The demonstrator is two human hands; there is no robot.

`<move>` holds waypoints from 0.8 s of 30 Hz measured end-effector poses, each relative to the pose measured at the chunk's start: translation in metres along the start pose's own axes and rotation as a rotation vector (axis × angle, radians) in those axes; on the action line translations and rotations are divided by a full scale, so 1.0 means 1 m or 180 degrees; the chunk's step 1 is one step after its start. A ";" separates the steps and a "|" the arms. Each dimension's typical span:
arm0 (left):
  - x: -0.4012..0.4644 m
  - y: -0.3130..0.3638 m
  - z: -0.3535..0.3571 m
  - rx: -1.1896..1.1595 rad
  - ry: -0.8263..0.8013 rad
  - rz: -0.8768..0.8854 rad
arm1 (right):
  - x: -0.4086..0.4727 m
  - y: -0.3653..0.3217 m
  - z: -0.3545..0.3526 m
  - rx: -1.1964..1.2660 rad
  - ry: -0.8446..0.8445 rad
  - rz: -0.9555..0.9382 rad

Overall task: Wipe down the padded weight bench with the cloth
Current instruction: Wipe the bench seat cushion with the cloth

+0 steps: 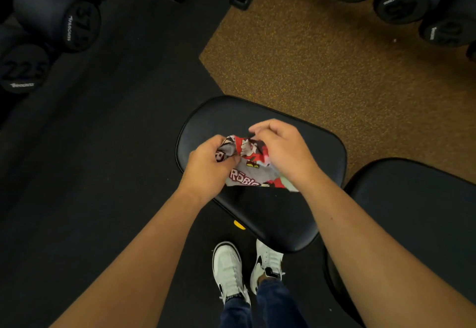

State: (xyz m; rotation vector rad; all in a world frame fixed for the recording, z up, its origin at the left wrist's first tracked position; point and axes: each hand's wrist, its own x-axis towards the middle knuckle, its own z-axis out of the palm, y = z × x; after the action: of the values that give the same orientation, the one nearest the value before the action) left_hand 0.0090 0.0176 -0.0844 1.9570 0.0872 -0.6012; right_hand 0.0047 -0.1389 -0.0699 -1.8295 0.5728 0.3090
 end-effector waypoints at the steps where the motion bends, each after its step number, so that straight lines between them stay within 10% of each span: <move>1: 0.000 -0.003 0.000 0.0076 0.0034 -0.0069 | 0.002 0.000 -0.002 -0.0095 0.0079 -0.0052; 9: -0.005 -0.013 -0.009 0.1039 0.0467 0.0155 | -0.006 0.017 0.025 -0.1532 0.0918 -0.1903; 15: -0.005 -0.019 -0.025 0.1270 0.0888 0.0414 | -0.011 0.053 0.067 -0.3230 0.0381 -0.1290; 24: -0.006 -0.024 -0.027 0.1582 0.0613 0.0390 | -0.052 0.082 0.060 -0.3609 -0.0384 -0.1909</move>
State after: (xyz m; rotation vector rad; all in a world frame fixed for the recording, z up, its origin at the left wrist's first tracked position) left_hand 0.0066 0.0530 -0.0924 2.4789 -0.0701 -0.3730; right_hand -0.0783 -0.0906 -0.1314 -2.9150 -0.3683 0.3553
